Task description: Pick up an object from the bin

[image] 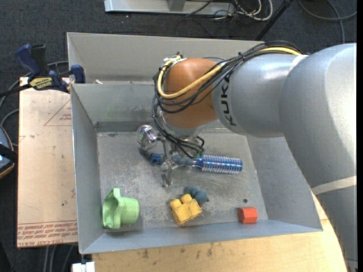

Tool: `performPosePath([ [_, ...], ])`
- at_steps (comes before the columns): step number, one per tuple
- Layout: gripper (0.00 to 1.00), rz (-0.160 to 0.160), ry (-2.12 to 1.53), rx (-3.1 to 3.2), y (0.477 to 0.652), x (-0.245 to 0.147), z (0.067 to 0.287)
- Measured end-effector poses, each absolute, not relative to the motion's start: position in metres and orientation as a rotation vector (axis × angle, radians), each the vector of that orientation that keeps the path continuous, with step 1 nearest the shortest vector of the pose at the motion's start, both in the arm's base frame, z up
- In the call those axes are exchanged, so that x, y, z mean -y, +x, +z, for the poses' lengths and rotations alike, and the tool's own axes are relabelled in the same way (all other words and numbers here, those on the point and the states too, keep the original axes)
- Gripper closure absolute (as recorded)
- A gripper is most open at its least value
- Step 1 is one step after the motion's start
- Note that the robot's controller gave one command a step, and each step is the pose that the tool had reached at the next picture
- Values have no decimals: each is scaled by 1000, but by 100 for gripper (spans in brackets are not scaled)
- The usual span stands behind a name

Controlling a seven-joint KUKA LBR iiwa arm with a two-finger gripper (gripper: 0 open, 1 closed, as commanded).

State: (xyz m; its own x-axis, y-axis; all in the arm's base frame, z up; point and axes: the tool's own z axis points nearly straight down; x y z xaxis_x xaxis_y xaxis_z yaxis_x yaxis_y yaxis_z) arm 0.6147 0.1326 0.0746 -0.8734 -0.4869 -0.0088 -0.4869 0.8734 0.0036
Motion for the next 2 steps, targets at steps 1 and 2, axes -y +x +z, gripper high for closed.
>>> performPosePath([
  [1,0,-4,-847,-3018,641,-86,84],
  [2,100,3,-853,-3020,638,-90,83],
])
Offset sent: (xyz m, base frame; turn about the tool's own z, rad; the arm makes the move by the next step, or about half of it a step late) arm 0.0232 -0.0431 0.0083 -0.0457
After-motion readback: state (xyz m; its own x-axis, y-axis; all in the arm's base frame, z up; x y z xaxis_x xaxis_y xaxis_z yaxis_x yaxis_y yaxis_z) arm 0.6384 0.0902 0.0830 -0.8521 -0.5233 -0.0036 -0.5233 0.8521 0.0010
